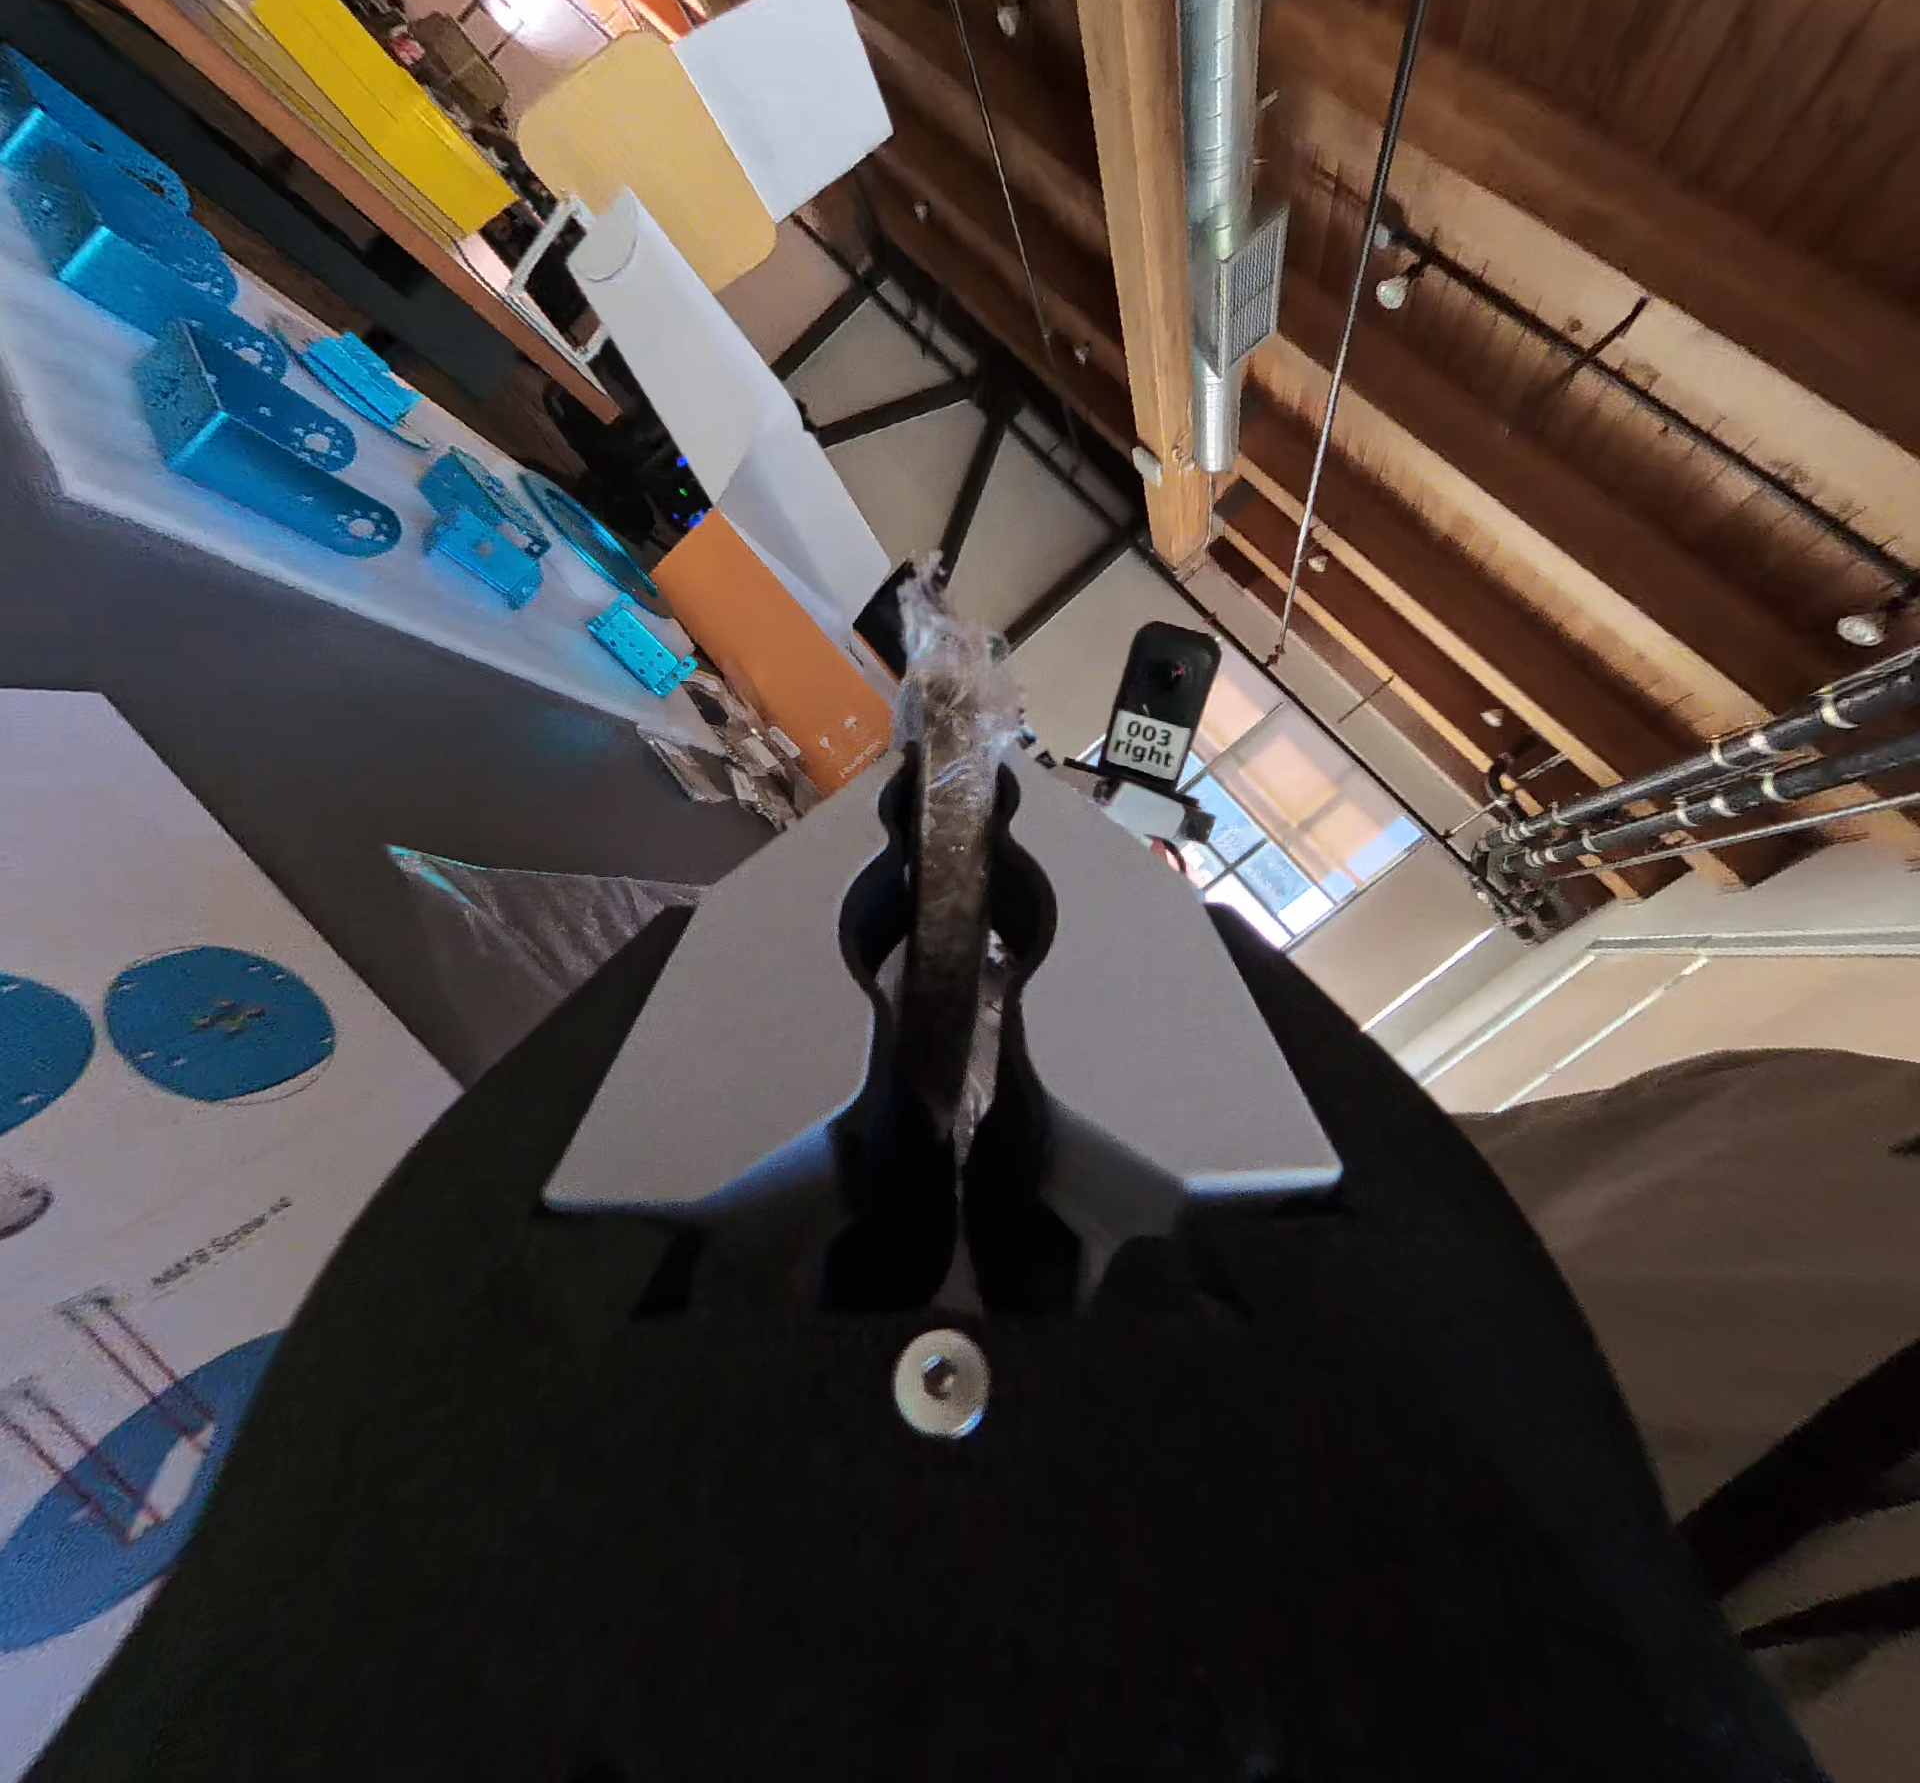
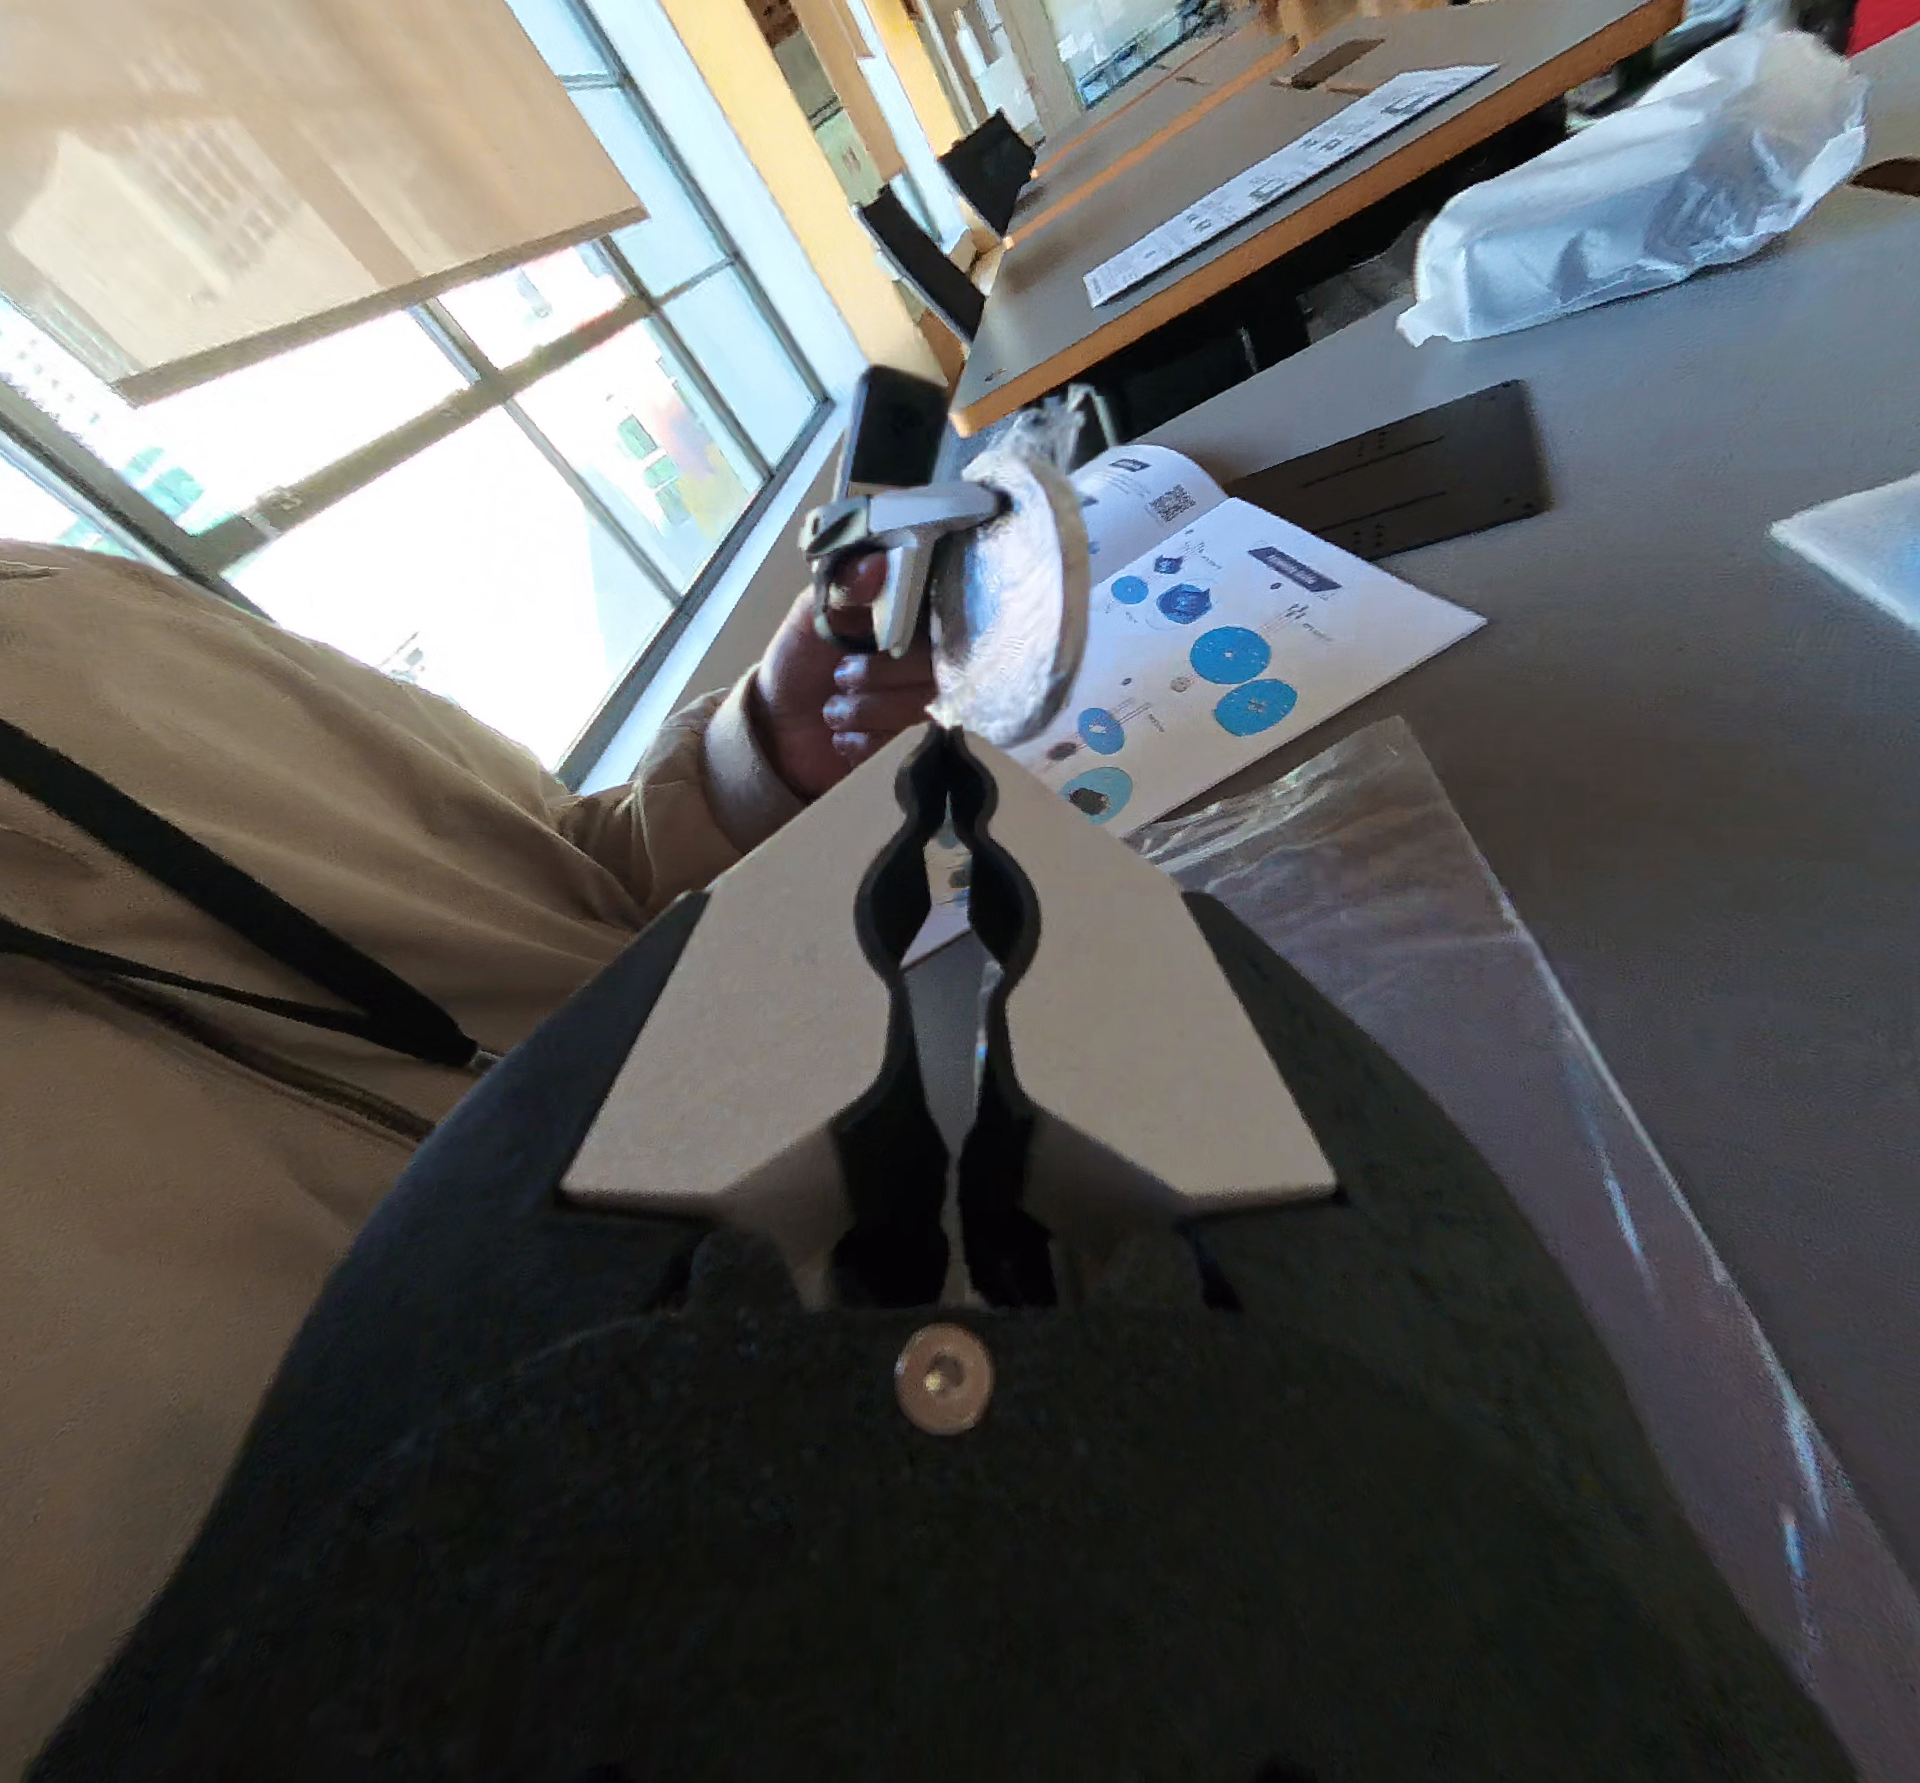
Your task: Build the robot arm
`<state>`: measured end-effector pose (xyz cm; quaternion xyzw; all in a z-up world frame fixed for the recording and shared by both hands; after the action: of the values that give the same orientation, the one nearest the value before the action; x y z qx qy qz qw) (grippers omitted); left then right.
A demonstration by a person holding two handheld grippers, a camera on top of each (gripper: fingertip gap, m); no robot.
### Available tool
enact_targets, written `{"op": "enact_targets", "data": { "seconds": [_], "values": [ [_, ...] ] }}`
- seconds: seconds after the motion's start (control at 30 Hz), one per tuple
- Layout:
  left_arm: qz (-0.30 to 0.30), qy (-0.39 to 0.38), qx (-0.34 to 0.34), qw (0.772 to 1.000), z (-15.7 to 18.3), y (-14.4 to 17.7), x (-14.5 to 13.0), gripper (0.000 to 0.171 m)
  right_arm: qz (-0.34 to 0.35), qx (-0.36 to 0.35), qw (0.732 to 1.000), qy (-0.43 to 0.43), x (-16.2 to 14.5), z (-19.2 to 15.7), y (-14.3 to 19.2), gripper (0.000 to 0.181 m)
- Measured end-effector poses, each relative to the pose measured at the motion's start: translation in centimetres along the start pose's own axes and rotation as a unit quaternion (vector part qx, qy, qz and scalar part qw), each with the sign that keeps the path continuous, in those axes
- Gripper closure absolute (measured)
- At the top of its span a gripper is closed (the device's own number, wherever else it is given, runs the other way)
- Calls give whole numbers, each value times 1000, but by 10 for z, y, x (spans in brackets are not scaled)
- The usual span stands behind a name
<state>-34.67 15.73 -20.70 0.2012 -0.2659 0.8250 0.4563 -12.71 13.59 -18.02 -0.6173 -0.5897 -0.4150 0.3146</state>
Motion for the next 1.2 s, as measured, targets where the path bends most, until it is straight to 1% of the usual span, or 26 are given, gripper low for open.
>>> {"op": "enact_targets", "data": {
  "seconds": [0.07, 0.13, 0.17, 0.2, 0.23, 0.3, 0.37, 0.43, 0.47, 0.53, 0.57, 0.6, 0.63, 0.67, 0.7, 0.73, 0.77, 0.83, 0.87, 0.97, 1.0, 1.1, 1.13, 1.2],
  "values": [
    [8, 19, -23, 1000, 1, 2, 1, 164, -5, -22, 1000, 5, 0, 3, -2, 181],
    [5, 44, -55, 997, 5, -3, -3, 164, -46, -53, 997, 19, -7, 10, -11, 181],
    [-3, 43, -59, 997, 7, -6, -6, 164, -66, -74, 995, 27, -11, 17, -13, 181],
    [-11, 33, -45, 998, 7, -9, -9, 163, -77, -93, 992, 29, -14, 23, -14, 181],
    [-20, 13, -24, 999, 7, -10, -10, 163, -81, -95, 992, 21, -15, 27, -13, 181],
    [-39, -40, 22, 998, 7, -10, -12, 163, -68, -64, 996, -4, -16, 28, -9, 181],
    [-76, -87, 59, 992, 7, -10, -16, 163, -49, -48, 998, -7, -14, 28, -2, 181],
    [-113, -134, 90, 980, 7, -12, -22, 163, -43, -34, 998, -12, -13, 28, 4, 181],
    [-126, -155, 101, 975, 8, -14, -26, 163, -46, -45, 998, -14, -13, 33, 10, 179],
    [-139, -185, 111, 966, 12, -17, -31, 163, -56, -98, 994, -5, -11, 48, 28, 175],
    [-143, -193, 111, 964, 14, -19, -34, 162, -79, -146, 986, 3, -11, 58, 42, 174],
    [-146, -198, 108, 963, 16, -21, -36, 162, -112, -212, 971, 18, -14, 72, 62, 173],
    [-148, -201, 104, 963, 18, -22, -37, 162, -136, -258, 956, 21, -17, 83, 82, 169],
    [-148, -203, 101, 963, 20, -24, -38, 163, -142, -268, 953, 3, -19, 86, 97, 167],
    [-149, -203, 97, 963, 22, -25, -39, 162, -147, -271, 951, -31, -22, 89, 112, 158],
    [-150, -203, 95, 963, 23, -26, -39, 162, -162, -285, 943, -58, -28, 92, 126, 145],
    [-152, -205, 92, 963, 23, -28, -39, 162, -183, -304, 932, -69, -35, 95, 141, 138],
    [-156, -208, 90, 961, 24, -31, -40, 162, -212, -334, 916, -63, -48, 96, 164, 138],
    [-157, -209, 90, 961, 24, -33, -40, 162, -220, -333, 915, -60, -54, 92, 170, 136],
    [-163, -212, 87, 960, 23, -39, -42, 162, -234, -337, 911, -47, -71, 80, 186, 121],
    [-165, -212, 84, 959, 23, -41, -42, 162, -244, -339, 907, -48, -78, 76, 191, 112],
    [-174, -213, 79, 958, 23, -49, -45, 162, -285, -385, 877, -36, -95, 77, 214, 110],
    [-176, -213, 77, 958, 22, -51, -45, 162, -283, -393, 875, -26, -96, 77, 217, 111],
    [-181, -212, 77, 957, 21, -55, -46, 162, -276, -393, 877, -9, -96, 73, 218, 111]
  ]
}}
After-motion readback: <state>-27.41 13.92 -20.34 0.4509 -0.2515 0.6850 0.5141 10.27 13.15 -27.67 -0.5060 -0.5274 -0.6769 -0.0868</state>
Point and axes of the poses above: each gripper's, where its closed fingertips meet, y back along the fingers, x out of its top, z = x × y across the jaws, the point moved 5 cm from there along y, back along the fingers, and after that the axes turned 3 degrees about y, right-handed, at the moved point
